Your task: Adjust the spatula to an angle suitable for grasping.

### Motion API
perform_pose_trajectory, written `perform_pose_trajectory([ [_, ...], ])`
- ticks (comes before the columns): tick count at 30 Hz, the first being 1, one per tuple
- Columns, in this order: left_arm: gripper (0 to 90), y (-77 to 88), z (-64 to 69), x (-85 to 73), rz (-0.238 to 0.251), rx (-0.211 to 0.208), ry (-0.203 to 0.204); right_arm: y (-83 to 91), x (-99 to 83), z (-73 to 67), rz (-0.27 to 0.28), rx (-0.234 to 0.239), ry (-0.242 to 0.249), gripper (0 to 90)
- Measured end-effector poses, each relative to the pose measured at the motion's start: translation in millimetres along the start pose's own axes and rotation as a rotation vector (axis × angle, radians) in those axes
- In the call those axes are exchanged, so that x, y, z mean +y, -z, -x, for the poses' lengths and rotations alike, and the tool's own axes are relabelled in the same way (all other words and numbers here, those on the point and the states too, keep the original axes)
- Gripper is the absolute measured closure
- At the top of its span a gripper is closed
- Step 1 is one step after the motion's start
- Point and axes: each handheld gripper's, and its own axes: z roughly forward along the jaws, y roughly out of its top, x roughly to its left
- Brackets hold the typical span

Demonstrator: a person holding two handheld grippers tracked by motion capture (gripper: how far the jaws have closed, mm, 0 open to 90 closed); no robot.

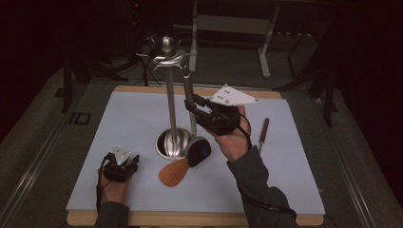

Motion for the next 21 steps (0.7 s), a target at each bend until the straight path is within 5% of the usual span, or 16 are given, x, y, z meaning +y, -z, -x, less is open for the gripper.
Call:
perform_pose_trajectory([
  [9,63.0,0.1,0.0,-0.1,0.001,0.000,0.001,-12.1,-5.4,1.3,-0.038,0.007,0.016,68.8],
  [21,63.0,-0.1,0.1,-0.1,0.002,0.001,0.001,-4.9,0.0,1.9,-0.057,0.005,0.063,64.5],
])
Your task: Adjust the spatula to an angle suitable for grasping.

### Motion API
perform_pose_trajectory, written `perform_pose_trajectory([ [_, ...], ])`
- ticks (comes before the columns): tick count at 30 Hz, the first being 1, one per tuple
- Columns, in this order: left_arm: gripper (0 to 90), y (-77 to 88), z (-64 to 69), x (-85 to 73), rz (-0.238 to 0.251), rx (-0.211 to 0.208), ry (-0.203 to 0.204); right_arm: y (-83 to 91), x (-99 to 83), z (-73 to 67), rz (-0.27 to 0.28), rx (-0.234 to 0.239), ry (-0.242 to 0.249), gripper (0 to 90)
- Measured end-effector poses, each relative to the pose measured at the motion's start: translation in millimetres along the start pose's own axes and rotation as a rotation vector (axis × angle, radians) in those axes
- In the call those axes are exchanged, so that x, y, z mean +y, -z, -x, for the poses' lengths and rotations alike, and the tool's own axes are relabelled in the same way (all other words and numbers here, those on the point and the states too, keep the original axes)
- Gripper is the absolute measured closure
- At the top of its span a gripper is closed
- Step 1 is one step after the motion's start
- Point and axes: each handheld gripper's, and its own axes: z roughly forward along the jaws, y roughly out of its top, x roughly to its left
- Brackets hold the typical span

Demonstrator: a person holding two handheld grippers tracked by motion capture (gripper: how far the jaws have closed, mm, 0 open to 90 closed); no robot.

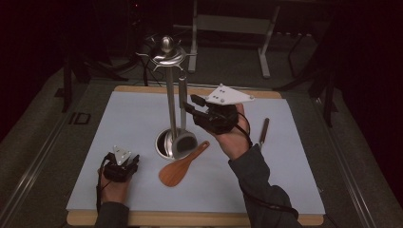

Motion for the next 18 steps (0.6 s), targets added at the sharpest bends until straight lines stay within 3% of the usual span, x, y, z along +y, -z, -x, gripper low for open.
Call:
perform_pose_trajectory([
  [6,63.0,0.2,-0.2,0.0,-0.001,0.000,-0.001,4.1,-3.6,2.2,-0.042,-0.007,0.059,63.5],
  [9,62.9,0.2,0.1,-0.1,0.001,0.000,-0.001,6.0,-7.3,7.0,-0.067,0.001,0.053,64.2],
  [18,62.9,-0.1,0.1,0.0,-0.001,0.001,-0.001,13.8,-26.0,25.8,-0.132,-0.035,0.051,66.3],
])
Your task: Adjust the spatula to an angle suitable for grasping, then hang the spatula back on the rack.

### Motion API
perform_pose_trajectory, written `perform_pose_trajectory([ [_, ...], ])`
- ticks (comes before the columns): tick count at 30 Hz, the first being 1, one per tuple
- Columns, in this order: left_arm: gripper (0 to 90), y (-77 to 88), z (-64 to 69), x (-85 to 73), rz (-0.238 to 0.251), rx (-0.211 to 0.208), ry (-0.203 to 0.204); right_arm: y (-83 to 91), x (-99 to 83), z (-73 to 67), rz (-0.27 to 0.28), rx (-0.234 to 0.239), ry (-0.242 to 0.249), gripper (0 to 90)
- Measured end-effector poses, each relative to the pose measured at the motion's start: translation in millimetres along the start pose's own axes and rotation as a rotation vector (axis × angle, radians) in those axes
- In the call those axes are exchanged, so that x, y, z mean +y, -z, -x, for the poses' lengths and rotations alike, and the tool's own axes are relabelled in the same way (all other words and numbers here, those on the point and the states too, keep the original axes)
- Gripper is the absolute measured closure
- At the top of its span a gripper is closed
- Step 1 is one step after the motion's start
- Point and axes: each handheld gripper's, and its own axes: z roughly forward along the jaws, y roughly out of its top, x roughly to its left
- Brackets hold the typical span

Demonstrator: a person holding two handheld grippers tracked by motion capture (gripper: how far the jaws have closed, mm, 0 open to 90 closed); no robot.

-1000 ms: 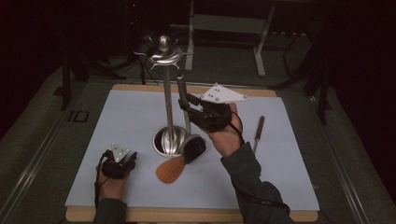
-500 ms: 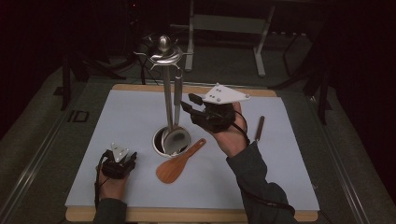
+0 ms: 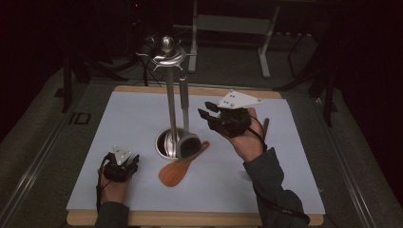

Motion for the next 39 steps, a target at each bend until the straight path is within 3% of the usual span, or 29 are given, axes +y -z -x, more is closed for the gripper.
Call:
perform_pose_trajectory([
  [8,62.7,0.4,-0.1,-0.1,0.002,0.000,0.000,4.9,-26.6,6.6,-0.100,-0.066,0.075,58.9],
  [14,64.1,3.1,-2.5,-0.5,0.029,-0.012,0.018,15.1,-47.9,14.9,-0.144,-0.094,0.073,56.4],
  [17,68.4,9.0,-4.4,1.3,0.087,-0.068,0.062,20.1,-61.2,21.7,-0.168,-0.105,0.051,55.5],
  [20,72.7,18.3,-1.2,7.0,0.131,-0.084,0.045,24.8,-75.9,28.9,-0.191,-0.120,0.028,54.0],
  [22,74.7,25.7,0.2,12.8,0.171,-0.102,0.054,27.8,-86.3,34.5,-0.207,-0.130,0.003,53.6],
  [26,80.0,42.9,1.0,27.1,0.267,-0.137,0.070,31.3,-109.4,43.8,-0.226,-0.130,-0.045,57.3],
  [32,84.7,70.3,-4.0,56.9,0.421,-0.164,0.131,30.7,-145.2,49.7,-0.256,-0.150,-0.117,55.4],
  [34,88.9,77.4,-3.7,67.6,0.470,-0.181,0.134,31.3,-155.9,51.4,-0.260,-0.154,-0.143,54.8],
  [39,89.7,87.9,3.3,92.2,0.553,-0.200,0.108,33.4,-177.2,54.3,-0.276,-0.163,-0.189,53.1],
])
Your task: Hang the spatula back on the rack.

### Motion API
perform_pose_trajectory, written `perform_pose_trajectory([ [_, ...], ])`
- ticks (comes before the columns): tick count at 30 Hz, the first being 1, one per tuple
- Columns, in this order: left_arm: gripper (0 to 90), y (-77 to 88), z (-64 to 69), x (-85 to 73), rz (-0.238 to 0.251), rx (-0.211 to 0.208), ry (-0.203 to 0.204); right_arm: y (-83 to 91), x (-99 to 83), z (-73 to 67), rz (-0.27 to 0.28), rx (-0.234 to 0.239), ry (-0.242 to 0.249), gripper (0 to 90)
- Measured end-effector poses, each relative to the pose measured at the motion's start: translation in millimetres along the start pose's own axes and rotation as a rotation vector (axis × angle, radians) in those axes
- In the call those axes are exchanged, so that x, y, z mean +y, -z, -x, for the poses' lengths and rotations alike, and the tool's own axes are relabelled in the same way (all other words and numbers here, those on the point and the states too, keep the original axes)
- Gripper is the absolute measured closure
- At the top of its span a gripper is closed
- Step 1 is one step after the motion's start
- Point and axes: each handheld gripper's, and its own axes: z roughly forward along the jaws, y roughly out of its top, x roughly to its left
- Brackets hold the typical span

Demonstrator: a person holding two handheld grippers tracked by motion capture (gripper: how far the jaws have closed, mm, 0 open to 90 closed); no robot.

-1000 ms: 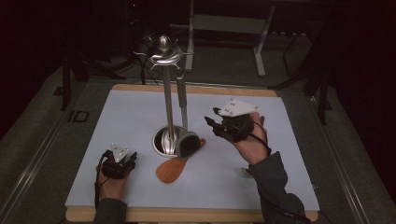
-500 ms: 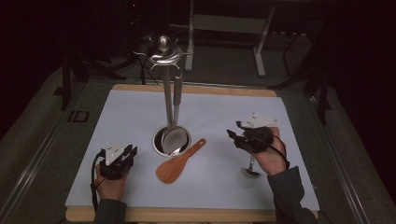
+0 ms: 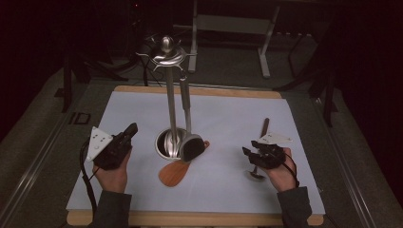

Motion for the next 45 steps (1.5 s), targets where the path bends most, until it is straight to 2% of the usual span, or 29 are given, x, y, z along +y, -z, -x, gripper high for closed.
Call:
perform_pose_trajectory([
  [6,89.8,-8.7,13.4,24.5,0.058,-0.042,-0.017,-3.1,-7.4,5.6,-0.012,-0.010,-0.033,51.7],
  [10,89.7,-11.7,23.7,39.4,0.100,-0.065,-0.036,-7.0,-10.7,4.1,-0.029,-0.007,-0.028,50.7],
  [19,89.7,-17.9,40.7,63.9,0.194,-0.088,-0.055,-6.6,-16.1,6.7,-0.034,-0.007,-0.042,49.0],
  [23,89.7,-20.8,47.7,73.6,0.232,-0.086,-0.072,-4.9,-17.8,9.7,-0.030,-0.009,-0.059,48.6],
  [30,89.7,-27.9,55.0,90.8,0.287,-0.089,-0.075,-1.1,-18.8,11.9,-0.019,-0.012,-0.069,47.8],
  [37,89.7,-30.7,58.7,106.1,0.326,-0.086,-0.076,-0.8,-20.1,13.0,-0.020,-0.016,-0.080,47.1],
  [45,89.7,-31.7,61.2,118.4,0.347,-0.086,-0.081,-1.4,-20.3,12.1,-0.020,-0.013,-0.082,47.0],
])
